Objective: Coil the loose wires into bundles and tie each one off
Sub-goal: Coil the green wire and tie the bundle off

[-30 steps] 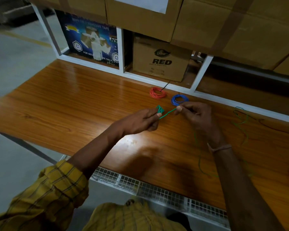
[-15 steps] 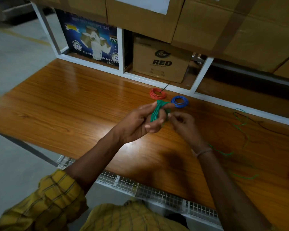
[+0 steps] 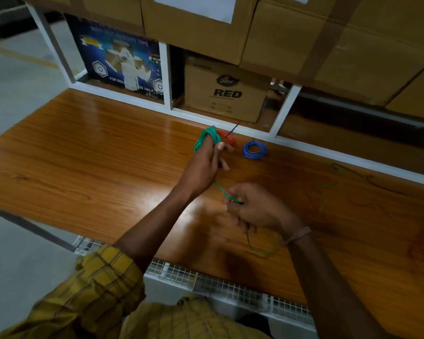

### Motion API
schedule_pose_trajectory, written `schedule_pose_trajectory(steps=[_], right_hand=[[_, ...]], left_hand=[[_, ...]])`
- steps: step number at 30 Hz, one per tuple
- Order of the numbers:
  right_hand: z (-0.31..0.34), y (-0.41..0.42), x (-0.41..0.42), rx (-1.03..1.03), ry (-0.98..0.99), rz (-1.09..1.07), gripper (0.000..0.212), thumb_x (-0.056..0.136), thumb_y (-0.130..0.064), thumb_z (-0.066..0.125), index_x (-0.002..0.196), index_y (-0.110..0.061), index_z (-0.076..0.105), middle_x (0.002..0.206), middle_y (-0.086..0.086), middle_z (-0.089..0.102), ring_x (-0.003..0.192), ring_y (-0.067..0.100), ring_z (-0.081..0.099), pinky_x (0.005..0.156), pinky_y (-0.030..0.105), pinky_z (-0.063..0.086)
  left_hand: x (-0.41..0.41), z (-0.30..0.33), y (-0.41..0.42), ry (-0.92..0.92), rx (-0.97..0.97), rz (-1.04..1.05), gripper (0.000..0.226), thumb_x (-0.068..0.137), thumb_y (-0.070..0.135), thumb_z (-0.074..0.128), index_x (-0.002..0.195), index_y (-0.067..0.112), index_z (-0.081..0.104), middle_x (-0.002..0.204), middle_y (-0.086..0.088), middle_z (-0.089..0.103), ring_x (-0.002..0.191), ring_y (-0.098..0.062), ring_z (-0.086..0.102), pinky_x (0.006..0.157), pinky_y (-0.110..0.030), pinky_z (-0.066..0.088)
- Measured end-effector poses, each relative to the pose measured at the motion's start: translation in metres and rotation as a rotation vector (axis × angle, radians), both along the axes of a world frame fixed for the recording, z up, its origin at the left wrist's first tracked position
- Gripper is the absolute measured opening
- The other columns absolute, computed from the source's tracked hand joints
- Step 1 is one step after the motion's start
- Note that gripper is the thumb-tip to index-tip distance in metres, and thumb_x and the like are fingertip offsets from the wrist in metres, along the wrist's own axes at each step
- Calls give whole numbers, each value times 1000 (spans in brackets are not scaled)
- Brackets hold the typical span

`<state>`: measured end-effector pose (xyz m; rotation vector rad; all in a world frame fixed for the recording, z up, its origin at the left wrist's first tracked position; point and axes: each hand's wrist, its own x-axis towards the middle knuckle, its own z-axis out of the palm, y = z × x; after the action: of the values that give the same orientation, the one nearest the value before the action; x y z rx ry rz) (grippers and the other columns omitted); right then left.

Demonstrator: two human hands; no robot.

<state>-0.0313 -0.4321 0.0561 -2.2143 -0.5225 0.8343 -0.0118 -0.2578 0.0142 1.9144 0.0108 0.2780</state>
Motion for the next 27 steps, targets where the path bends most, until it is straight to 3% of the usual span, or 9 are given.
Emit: schedule_pose_trajectory(steps=[3, 6, 10, 13, 16, 20, 22, 24, 27], right_hand=[[6, -11, 6, -20, -42, 17, 11, 104, -20, 56, 105, -11, 62, 59, -1, 62, 38, 5, 47, 42, 21, 38], [21, -16, 18, -32, -149, 49, 10, 100, -26, 63, 99, -19, 70, 54, -8, 63, 45, -2, 51, 53, 22, 40], [45, -26, 36, 1, -219, 4, 13, 96, -26, 69, 85, -21, 75, 60, -15, 63, 55, -5, 52, 60, 21, 41], [61, -36, 46, 38, -263, -5, 16, 95, -31, 70, 85, -20, 75, 74, -6, 65, 65, 0, 55, 64, 27, 41], [67, -43, 56, 136, -308, -32, 14, 90, -34, 74, 88, -20, 77, 88, 4, 69, 83, 17, 62, 72, 31, 46], [57, -46, 68, 247, -335, -70, 20, 84, -36, 79, 91, -17, 78, 74, 3, 65, 71, 15, 57, 63, 19, 45], [49, -50, 80, 299, -376, -165, 21, 83, -34, 81, 92, -16, 79, 81, -1, 71, 76, 11, 62, 63, 19, 48], [36, -52, 88, 358, -383, -248, 21, 82, -32, 82, 90, -13, 79, 91, 5, 74, 84, 9, 66, 66, 16, 49], [4, -48, 89, 472, -269, -351, 20, 80, -34, 78, 88, -15, 78, 81, -4, 72, 67, 0, 63, 61, 15, 48]], left_hand=[[1, -3, 13, 53, 99, -75, 32, 116, 37, 36, 113, 15, 60, 91, -4, 76, 74, -18, 74, 81, -50, 60], [-6, -3, 15, 118, 204, -217, 35, 116, 34, 36, 112, 8, 61, 85, 6, 71, 69, -18, 71, 74, -46, 59], [-16, 6, 12, 242, -103, -438, 39, 116, 26, 37, 124, -7, 57, 86, -2, 74, 58, -21, 52, 58, -28, 45], [-23, 17, 10, 252, -220, -570, 28, 117, 24, 35, 119, 7, 57, 92, -22, 71, 53, -23, 40, 54, -30, 35], [-31, 25, 10, 276, -252, -644, 26, 117, 28, 35, 117, 18, 59, 83, -20, 63, 57, -27, 35, 56, -35, 32], [-37, 34, 10, 301, -257, -729, 41, 117, 26, 33, 110, 40, 71, 75, -16, 52, 61, -36, 30, 59, -47, 24], [-38, 33, 10, 321, -315, -746, 38, 117, 26, 32, 121, 31, 70, 74, -14, 51, 59, -35, 28, 61, -51, 22], [-38, 30, 8, 342, -420, -757, 40, 117, 24, 30, 138, 16, 64, 73, -10, 51, 57, -29, 26, 56, -39, 25], [-35, 32, -1, 334, -614, -758, 49, 117, 21, 25, 151, -10, 41, 73, -9, 53, 50, -14, 25, 47, -24, 26]])
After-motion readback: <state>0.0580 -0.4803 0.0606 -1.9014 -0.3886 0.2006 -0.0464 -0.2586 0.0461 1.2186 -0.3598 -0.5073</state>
